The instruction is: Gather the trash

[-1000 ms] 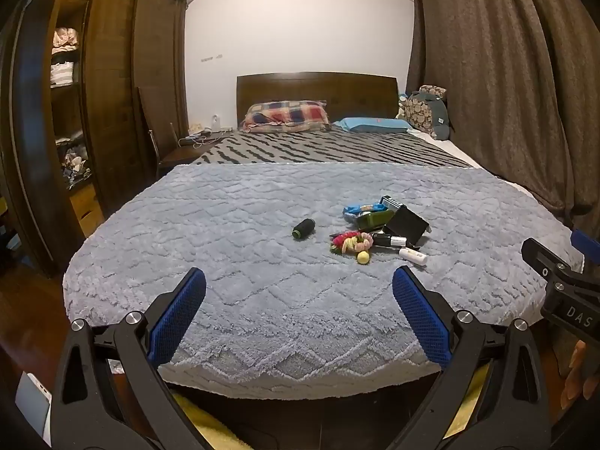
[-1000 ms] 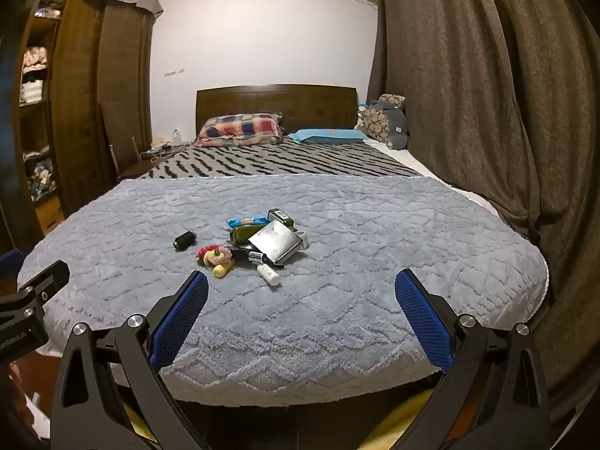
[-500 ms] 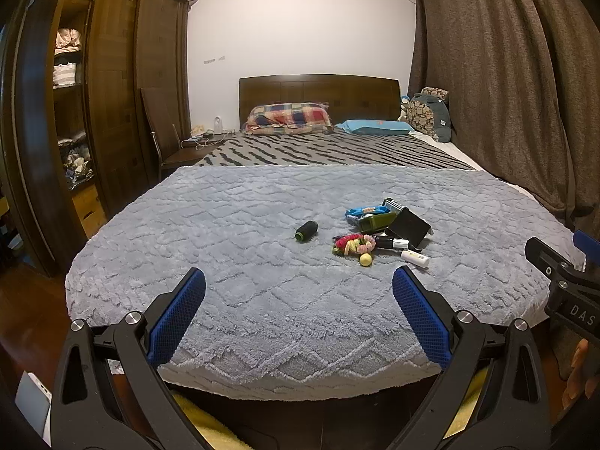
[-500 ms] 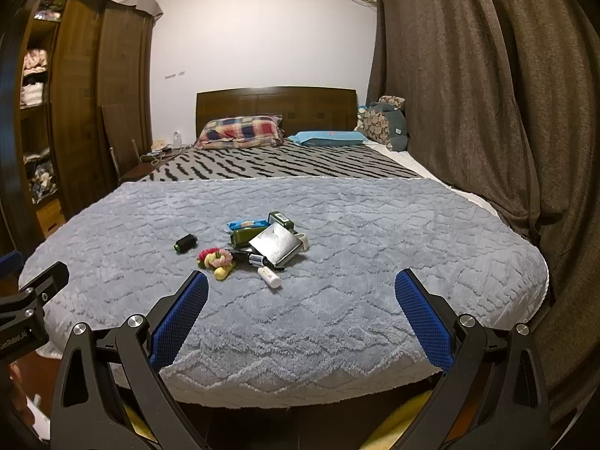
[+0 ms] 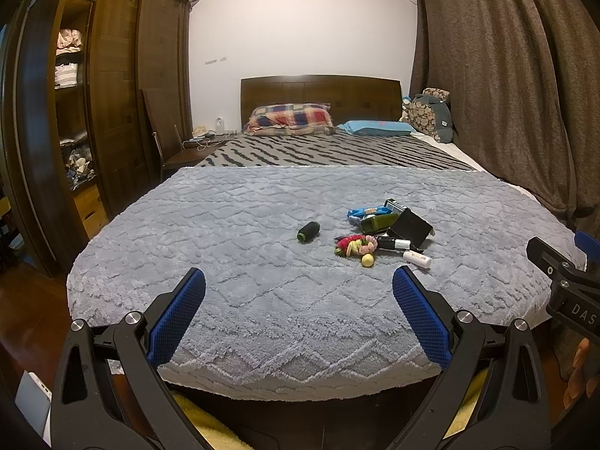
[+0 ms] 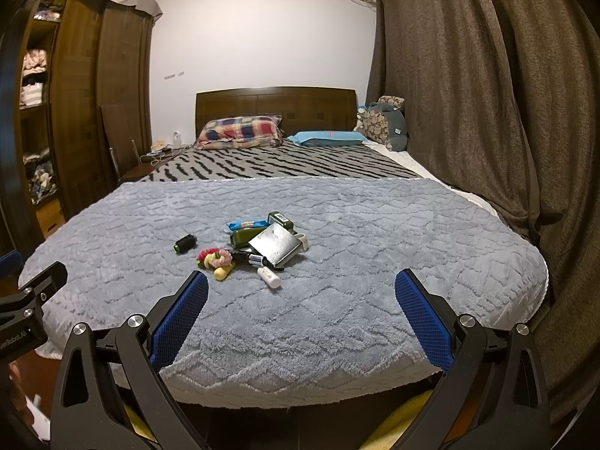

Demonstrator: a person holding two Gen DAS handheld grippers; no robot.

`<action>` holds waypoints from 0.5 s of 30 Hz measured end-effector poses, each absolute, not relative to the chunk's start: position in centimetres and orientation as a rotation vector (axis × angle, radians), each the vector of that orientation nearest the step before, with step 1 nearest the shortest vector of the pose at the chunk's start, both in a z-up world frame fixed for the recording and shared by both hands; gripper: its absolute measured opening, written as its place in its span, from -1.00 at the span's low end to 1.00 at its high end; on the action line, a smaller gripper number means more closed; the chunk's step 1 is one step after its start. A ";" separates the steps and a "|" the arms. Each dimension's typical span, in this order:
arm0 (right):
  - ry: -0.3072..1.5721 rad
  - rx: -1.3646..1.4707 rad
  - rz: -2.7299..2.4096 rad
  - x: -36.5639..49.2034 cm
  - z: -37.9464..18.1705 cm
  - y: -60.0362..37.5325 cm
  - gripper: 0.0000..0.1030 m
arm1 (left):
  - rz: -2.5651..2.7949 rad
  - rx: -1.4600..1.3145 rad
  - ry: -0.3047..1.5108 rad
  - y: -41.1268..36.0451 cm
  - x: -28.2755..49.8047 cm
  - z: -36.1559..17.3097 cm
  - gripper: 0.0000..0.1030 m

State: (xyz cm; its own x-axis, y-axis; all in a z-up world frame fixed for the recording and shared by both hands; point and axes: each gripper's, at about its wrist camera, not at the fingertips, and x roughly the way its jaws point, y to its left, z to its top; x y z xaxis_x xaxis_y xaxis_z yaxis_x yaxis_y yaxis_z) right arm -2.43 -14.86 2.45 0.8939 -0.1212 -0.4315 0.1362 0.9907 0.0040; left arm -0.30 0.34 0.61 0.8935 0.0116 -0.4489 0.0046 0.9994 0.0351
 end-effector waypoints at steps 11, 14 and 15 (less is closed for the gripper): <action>0.446 0.036 -0.133 -2.4 2.4 -14.6 0.94 | 0.004 0.035 0.464 0.4 -0.3 0.5 0.84; 0.445 0.036 -0.134 -2.4 2.4 -14.6 0.94 | 0.004 0.035 0.463 0.4 -0.3 0.6 0.84; 0.445 0.035 -0.132 -2.4 2.4 -14.6 0.94 | 0.004 0.035 0.462 0.4 -0.3 0.6 0.84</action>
State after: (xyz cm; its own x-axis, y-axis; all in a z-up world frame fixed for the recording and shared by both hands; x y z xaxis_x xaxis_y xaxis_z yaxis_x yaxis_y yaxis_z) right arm -2.44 -14.63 2.38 0.8942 -0.1200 -0.4312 0.1354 0.9908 0.0051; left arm -0.35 0.42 0.58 0.8950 0.0120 -0.4459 0.0041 0.9994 0.0350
